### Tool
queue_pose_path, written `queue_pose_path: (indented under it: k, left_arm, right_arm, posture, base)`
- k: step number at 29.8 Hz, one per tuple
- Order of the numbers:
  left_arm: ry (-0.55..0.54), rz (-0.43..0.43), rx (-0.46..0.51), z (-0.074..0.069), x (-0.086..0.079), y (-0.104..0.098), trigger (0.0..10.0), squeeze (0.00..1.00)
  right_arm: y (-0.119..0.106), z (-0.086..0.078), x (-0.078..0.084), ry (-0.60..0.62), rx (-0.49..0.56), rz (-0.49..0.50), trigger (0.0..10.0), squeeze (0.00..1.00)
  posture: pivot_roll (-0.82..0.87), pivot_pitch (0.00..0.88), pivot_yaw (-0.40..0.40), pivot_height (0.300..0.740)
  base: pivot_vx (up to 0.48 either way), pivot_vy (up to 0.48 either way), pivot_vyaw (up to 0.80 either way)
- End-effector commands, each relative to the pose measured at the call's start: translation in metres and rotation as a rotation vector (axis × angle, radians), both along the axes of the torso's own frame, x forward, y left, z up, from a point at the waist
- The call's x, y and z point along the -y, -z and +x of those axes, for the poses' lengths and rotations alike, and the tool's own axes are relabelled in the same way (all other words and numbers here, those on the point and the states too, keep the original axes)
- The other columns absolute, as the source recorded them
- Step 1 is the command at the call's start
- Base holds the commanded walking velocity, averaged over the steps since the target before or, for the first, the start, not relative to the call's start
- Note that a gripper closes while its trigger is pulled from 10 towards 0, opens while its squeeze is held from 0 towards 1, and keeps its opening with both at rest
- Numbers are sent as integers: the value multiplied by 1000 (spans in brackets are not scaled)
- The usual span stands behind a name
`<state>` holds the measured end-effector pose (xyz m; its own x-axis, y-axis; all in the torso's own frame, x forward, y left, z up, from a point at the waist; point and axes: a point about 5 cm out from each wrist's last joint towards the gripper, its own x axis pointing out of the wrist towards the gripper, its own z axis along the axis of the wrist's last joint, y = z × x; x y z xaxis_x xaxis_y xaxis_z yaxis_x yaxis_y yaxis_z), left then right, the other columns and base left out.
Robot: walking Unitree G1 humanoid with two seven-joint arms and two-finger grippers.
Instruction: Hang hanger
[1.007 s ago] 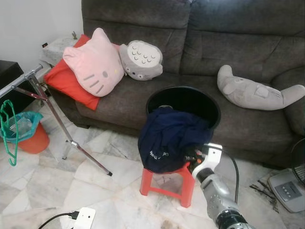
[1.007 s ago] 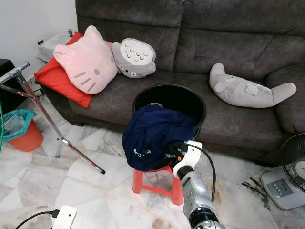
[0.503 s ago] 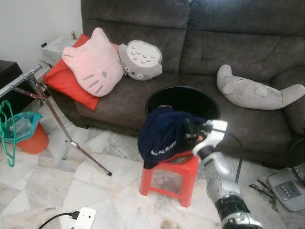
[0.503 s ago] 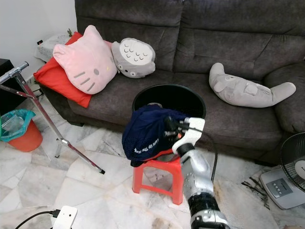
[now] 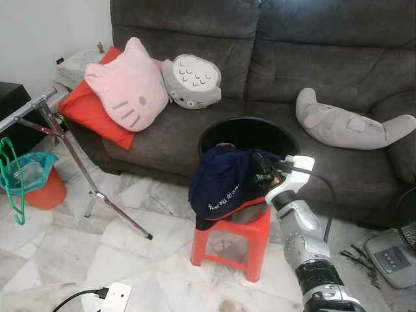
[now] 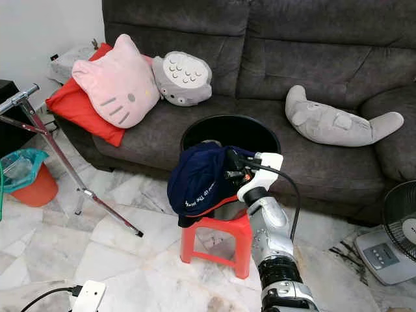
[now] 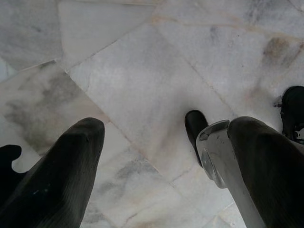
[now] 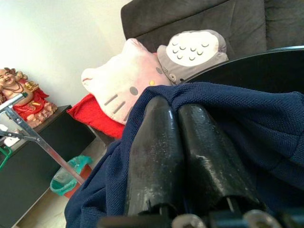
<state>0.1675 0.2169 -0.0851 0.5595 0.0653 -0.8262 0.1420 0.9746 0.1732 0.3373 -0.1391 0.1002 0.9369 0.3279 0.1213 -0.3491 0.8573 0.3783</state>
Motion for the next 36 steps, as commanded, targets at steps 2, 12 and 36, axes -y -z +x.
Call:
queue_pose_path:
  k: [2, 12, 36]
  left_arm:
    - [15, 19, -13, -4, -3, 1, 10000, 0]
    - [16, 19, -14, -4, -3, 1, 10000, 0]
    - [38, 18, -31, -9, -2, 3, 10000, 0]
  right_arm:
    - [-5, 2, -2, -3, 13, -2, 0, 0]
    - [-8, 3, 1, 8, 17, -3, 0, 0]
    - [-7, 36, 68, 376, -315, -249, 10000, 0]
  posture:
    - [22, 0, 21, 740]
    - [22, 0, 21, 740]
    - [17, 0, 26, 740]
  base:
    - [0, 0, 0]
    - [0, 0, 0]
    - [0, 0, 0]
